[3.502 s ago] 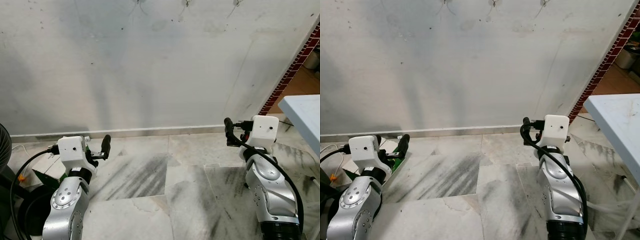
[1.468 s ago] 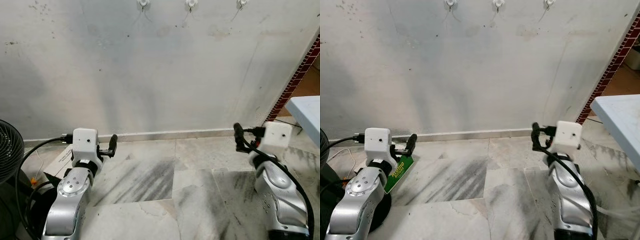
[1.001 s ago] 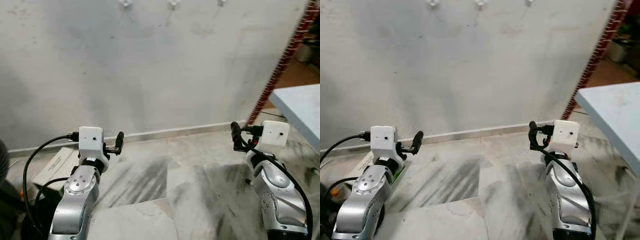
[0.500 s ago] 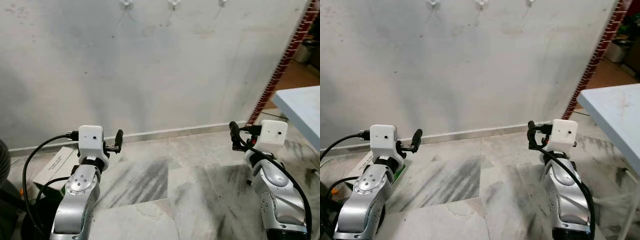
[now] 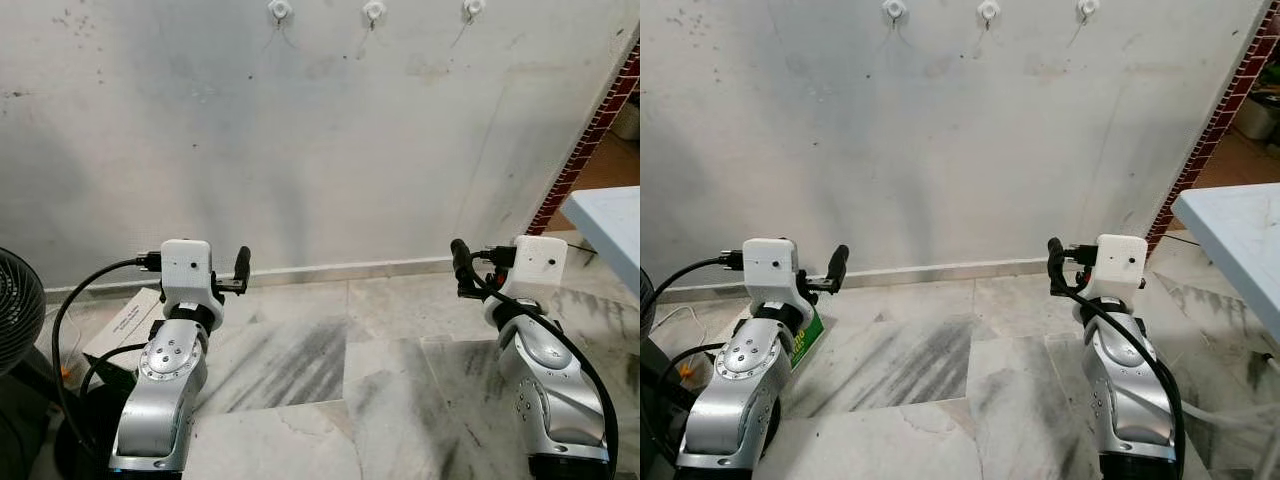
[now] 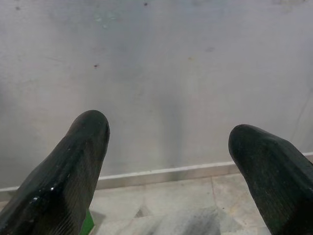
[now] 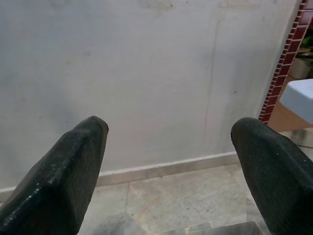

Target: Hang keys on a hook

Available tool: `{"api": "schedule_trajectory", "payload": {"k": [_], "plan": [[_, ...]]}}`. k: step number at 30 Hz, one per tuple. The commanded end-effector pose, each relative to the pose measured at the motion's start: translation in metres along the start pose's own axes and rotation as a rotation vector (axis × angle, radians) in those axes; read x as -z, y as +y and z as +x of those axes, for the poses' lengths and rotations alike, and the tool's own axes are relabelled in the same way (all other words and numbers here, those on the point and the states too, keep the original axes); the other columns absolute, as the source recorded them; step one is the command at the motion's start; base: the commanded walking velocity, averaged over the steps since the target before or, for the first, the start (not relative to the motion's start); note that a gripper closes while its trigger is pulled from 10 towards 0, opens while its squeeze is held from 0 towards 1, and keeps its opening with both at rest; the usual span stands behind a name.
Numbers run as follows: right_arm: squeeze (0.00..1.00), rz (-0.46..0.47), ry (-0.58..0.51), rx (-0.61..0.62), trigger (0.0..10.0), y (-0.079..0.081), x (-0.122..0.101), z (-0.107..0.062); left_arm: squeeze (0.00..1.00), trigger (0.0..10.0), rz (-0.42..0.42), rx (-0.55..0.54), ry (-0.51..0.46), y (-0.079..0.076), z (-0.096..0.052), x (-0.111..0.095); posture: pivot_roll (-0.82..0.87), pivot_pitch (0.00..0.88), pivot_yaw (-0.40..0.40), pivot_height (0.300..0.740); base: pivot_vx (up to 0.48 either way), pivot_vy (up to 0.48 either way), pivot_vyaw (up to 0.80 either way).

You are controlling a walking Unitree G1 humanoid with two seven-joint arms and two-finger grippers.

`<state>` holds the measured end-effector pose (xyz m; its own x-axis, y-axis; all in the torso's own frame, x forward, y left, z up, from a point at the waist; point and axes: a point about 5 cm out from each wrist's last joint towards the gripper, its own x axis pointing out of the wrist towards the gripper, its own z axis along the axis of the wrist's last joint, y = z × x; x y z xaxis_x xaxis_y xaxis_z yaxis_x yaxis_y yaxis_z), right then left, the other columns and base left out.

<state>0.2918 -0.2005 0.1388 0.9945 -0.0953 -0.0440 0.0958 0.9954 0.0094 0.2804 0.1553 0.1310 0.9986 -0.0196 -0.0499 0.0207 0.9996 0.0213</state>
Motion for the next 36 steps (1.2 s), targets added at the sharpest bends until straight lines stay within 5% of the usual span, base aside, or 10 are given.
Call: {"api": "schedule_trajectory", "payload": {"k": [1, 13, 36], "plan": [[0.0, 0.005, -0.013, -0.009, 10.0, 0.0024, -0.0047, 0.0017, 0.0, 10.0, 0.005, 0.004, -0.002, 0.0006, 0.0007, 0.0, -0.03, 0.018, 0.022, 0.74, 0.0, 0.0, 0.0], [0.0, -0.002, -0.006, -0.01, 10.0, 0.0026, -0.0041, 0.0017, 0.0, 10.0, -0.027, 0.032, 0.0, -0.0012, -0.0001, 0.002, -0.03, 0.013, 0.017, 0.74, 0.0, 0.0, 0.0], [0.0, 0.009, -0.007, -0.013, 10.0, 0.006, -0.0048, 0.0023, 0.0, 10.0, -0.061, 0.05, 0.005, -0.0021, 0.0021, 0.0015, -0.04, 0.027, 0.02, 0.74, 0.0, 0.0, -0.8]]}}
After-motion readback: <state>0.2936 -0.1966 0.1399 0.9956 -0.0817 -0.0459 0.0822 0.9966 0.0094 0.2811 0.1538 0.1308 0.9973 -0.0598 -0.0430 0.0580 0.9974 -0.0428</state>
